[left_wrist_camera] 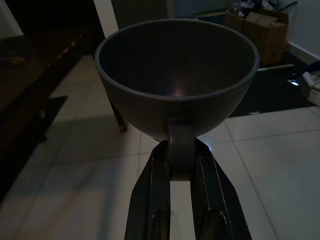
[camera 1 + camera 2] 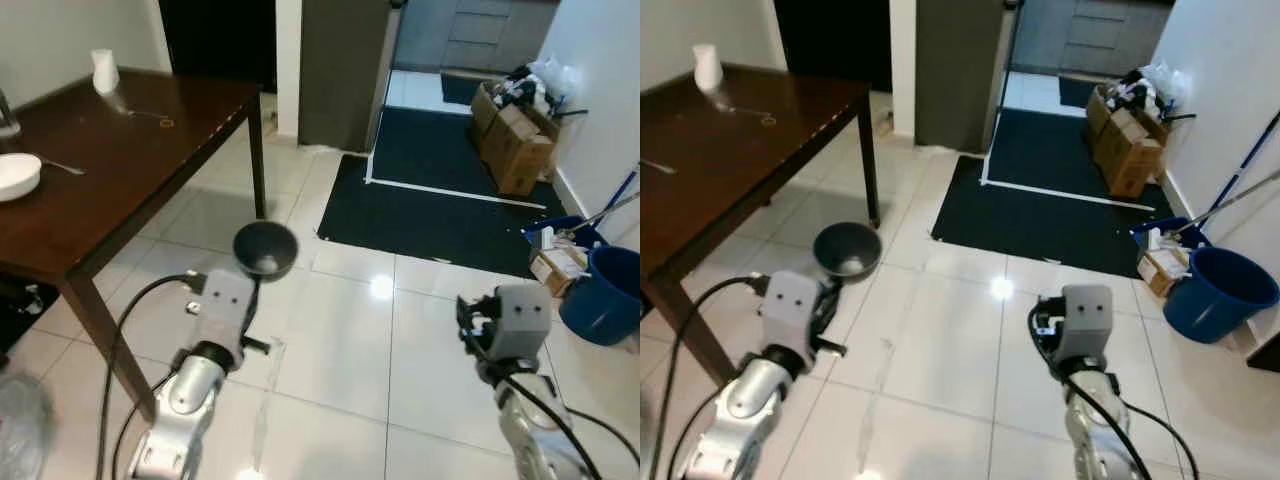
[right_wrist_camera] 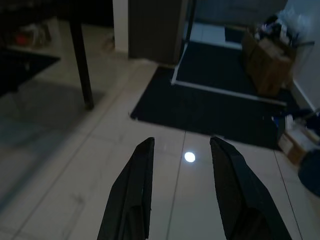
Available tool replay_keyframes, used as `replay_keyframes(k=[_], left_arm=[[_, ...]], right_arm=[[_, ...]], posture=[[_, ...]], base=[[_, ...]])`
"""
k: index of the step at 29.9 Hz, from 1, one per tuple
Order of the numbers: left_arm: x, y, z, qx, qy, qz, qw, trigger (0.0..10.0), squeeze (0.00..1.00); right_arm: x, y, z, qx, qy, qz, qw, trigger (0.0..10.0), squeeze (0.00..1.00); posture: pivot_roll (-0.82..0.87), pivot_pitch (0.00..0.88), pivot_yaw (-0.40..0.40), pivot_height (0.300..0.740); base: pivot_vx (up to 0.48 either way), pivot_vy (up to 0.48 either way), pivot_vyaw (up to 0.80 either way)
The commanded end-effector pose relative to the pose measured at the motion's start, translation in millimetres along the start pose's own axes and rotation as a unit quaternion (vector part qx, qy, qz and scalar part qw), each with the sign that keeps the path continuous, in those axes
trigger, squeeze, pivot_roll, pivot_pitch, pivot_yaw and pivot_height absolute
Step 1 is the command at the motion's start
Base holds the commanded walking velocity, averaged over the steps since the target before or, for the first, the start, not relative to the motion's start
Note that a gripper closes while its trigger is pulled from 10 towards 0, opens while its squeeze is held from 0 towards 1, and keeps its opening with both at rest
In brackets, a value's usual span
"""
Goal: Setting the table
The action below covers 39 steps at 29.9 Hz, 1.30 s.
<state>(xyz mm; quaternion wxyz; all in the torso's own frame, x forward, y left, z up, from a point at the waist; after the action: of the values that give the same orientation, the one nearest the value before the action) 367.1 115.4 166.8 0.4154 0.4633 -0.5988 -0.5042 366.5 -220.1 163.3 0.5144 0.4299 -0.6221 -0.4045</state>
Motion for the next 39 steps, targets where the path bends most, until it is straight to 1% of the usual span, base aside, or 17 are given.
replay_keyframes(k=[1, 4, 6, 11, 20, 27, 34, 39], left_arm=[[-4.5, -5, 2.2, -0.008, 0.002, -0.003, 1.000, 10.0, 0.00], [-6.3, -4, 0.8, -0.008, 0.005, -0.003, 1.000, 10.0, 0.00], [-6.3, -2, -1.5, -0.006, 0.002, -0.004, 1.000, 10.0, 0.00], [-6.3, -2, -2.2, -0.006, -0.002, -0.006, 1.000, 10.0, 0.00], [-6.5, 0, -5.8, -0.005, -0.006, -0.008, 1.000, 10.0, 0.00], [-5.3, -1, -7.3, -0.005, -0.007, -0.007, 1.000, 10.0, 0.00], [-5.3, -2, -7.6, -0.005, -0.007, -0.005, 1.000, 10.0, 0.00], [-6.1, -2, -7.9, -0.004, -0.004, -0.004, 1.000, 10.0, 0.00]], right_arm=[[-6.5, -2, 2.4, -0.005, 0.006, -0.010, 1.000, 10.0, 0.00], [-9.3, -4, 3.2, -0.008, 0.003, -0.014, 1.000, 10.0, 0.00], [-14.5, -5, 2.7, -0.010, 0.003, -0.021, 1.000, 10.0, 0.00], [-14.3, -7, 2.5, -0.013, -0.003, -0.033, 0.999, 10.0, 0.00], [-9.2, -7, 2.6, -0.017, -0.009, -0.029, 0.999, 10.0, 0.00], [-3.7, -9, 1.2, -0.020, -0.016, -0.026, 0.999, 10.0, 0.00], [-1.2, -7, 0.0, -0.018, -0.020, -0.022, 0.999, 10.0, 0.00], [-8.2, -1, -2.7, -0.006, 0.004, -0.022, 1.000, 10.0, 0.00]], posture=[[0.05, 0.104, 0.052, 0.740], [0.05, 0.101, 0.055, 0.740], [0.06, 0.097, 0.069, 0.740], [0.06, 0.092, 0.076, 0.740], [0.05, 0.090, 0.080, 0.740], [0.05, 0.086, 0.079, 0.740], [0.05, 0.081, 0.079, 0.740], [0.05, 0.076, 0.075, 0.740]], base=[[0.480, 0.000, 0.00], [0.480, 0.000, 0.00], [0.480, 0.000, 0.00], [0.480, 0.000, 0.00], [0.480, 0.000, -0.79], [0.480, 0.000, -0.58], [0.480, 0.000, 0.00], [0.480, 0.000, 0.00]])
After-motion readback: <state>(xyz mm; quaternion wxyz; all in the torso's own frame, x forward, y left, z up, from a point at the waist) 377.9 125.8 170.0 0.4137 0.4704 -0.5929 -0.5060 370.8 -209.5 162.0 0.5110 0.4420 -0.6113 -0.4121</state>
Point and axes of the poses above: a point about 5 cm out from each wrist's last joint towards the gripper, its own z axis pointing back from the gripper into the wrist, its own y axis along the axis of the wrist's last joint, x = y × z, the point moved 6 cm from there along -z, pointing out of the wrist towards the gripper, and after that the axes turned 13 degrees about z, right-handed, at the moved point
